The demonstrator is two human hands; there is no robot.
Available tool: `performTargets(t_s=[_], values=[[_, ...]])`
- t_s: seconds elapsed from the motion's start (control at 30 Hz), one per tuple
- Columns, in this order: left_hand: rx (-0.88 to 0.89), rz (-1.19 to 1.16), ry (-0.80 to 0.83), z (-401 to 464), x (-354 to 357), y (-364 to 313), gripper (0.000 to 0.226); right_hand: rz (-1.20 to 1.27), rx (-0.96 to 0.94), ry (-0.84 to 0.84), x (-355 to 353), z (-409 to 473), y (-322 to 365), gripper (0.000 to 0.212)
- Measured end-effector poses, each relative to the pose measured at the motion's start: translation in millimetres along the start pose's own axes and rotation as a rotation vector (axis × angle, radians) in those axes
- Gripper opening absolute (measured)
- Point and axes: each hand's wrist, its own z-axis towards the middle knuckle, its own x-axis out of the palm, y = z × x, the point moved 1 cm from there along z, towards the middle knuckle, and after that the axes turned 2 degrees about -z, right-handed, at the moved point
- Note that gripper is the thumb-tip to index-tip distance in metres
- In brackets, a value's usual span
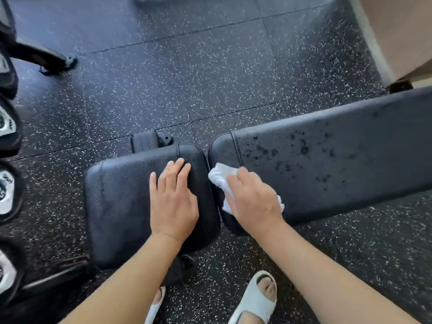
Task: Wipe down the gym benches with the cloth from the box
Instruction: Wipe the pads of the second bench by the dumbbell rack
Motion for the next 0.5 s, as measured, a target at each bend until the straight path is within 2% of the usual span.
performTargets(t_s=[0.1,0.23,0.37,0.5], values=[[-0.005,0.01,-0.025,-3.0,9.4,2.5,0.056,-0.007,0.004,-0.03,20.4,83.9,-4.6,0.018],[0.008,0.028,-0.033,-0.3,8.9,4.0,0.057,0.112,-0.005,0.065,38.6,146.2,-3.6,0.026],[-0.002,0.026,-0.033,-2.0,8.5,3.0,0.056,0.165,0.004,-0.037,28.1,107.3,-4.7,0.024],[0.011,0.03,-0.051,-2.4,12.1,6.8,0.056,0.288,-0.108,-0.048,9.2,-1.1,-7.1,0.017]])
